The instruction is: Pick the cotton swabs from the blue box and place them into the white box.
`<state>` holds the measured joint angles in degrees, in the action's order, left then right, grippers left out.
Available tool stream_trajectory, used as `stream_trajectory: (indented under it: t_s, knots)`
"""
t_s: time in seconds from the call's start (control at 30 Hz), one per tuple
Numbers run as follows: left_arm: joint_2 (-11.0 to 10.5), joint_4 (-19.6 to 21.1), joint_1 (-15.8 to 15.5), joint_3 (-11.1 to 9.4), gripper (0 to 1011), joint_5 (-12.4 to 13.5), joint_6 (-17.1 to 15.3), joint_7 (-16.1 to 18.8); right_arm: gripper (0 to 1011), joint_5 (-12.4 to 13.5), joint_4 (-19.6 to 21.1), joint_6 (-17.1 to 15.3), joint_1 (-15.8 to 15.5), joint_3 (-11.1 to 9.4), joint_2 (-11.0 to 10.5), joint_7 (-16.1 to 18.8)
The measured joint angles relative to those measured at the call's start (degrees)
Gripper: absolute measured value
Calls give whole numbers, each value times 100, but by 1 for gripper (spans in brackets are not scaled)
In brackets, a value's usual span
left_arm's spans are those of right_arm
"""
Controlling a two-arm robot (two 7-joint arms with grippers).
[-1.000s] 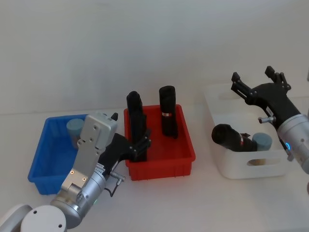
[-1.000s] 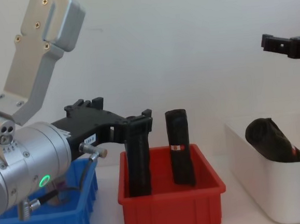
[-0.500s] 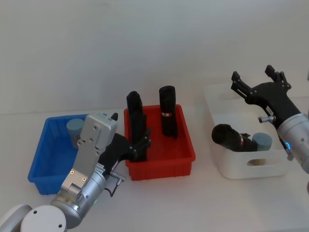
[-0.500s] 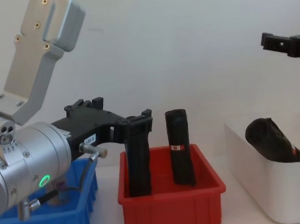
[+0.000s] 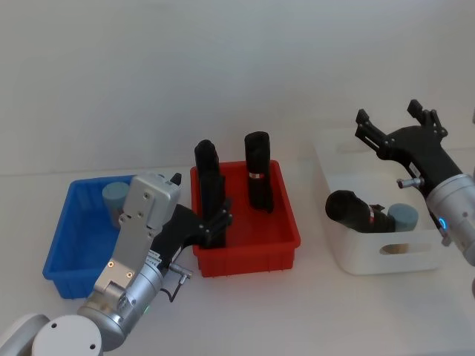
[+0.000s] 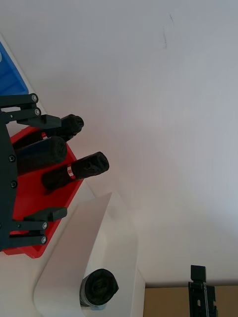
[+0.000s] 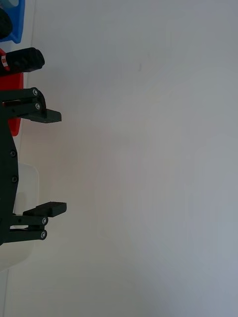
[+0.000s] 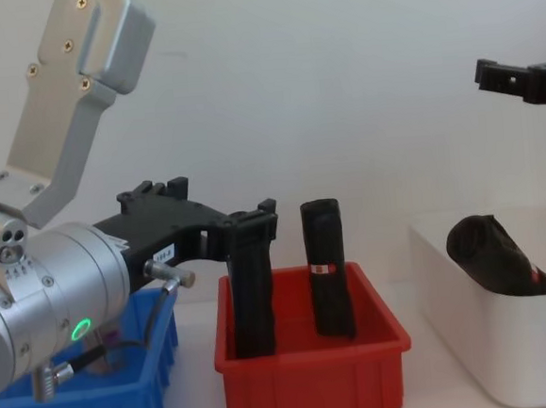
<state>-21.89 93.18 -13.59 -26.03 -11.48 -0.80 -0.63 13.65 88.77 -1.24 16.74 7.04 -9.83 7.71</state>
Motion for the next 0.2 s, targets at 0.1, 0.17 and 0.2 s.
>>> stream_trajectory:
  t_s: [0.1,0.17,0.2]
  knots:
    - [0,0,0,0,1000,0,0,0,1002,0,0,0,0,0,0,0]
    - [0,0,0,0,1000,0,0,0,1002,0,0,0,0,0,0,0]
    - [0,0,0,0,999,0,0,0,1002,0,0,0,0,0,0,0]
